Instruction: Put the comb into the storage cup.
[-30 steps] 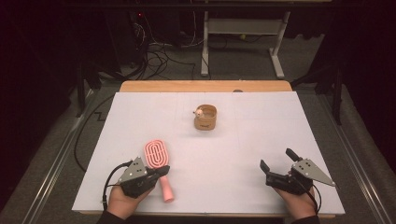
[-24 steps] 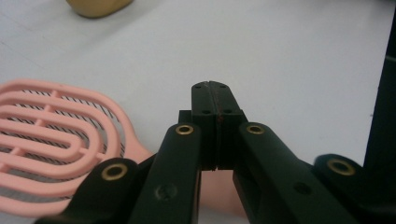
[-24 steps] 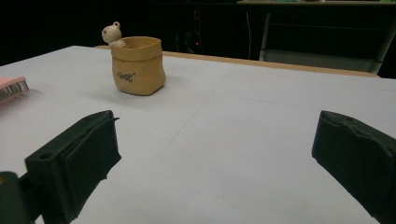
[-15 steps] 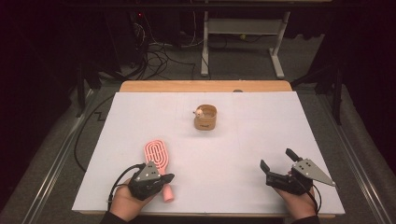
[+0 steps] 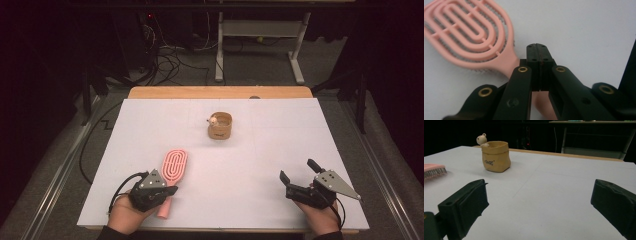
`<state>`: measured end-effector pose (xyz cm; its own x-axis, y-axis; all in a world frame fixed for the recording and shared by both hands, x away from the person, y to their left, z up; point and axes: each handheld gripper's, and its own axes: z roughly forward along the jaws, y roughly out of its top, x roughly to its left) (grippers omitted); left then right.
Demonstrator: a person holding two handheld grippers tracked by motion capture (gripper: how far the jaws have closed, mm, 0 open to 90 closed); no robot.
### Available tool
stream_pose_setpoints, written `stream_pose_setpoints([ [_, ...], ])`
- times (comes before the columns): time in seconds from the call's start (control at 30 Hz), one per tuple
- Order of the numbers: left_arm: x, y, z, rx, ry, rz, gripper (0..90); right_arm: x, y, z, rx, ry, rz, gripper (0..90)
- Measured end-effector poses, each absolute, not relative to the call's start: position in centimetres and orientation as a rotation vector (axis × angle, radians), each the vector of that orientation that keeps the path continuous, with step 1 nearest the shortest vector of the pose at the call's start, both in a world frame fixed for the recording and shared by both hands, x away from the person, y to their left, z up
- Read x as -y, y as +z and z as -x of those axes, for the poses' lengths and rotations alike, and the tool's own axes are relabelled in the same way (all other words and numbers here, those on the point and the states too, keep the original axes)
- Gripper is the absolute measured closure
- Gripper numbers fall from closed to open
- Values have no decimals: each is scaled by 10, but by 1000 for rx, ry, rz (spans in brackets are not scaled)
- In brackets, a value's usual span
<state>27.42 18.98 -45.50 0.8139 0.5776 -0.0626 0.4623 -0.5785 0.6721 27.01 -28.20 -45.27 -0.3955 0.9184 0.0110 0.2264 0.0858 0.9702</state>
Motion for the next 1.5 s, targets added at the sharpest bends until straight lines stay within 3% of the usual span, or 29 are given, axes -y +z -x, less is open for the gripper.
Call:
stream_pose_setpoints([
  [0.5, -198, -453, -275, -781, 232, -2298, 888, 283, -453, -270, -1709, 1347, -1143, 19],
  [0.9, -225, -451, -278, -869, 217, -1996, 887, 282, -454, -271, -1712, 1350, -1143, 19],
  [1.33, -238, -450, -276, -895, 321, -1878, 880, 283, -454, -270, -1713, 1357, -1146, 19],
  [1.5, -239, -451, -276, -908, 364, -1866, 784, 282, -454, -270, -1718, 1361, -1132, 19],
])
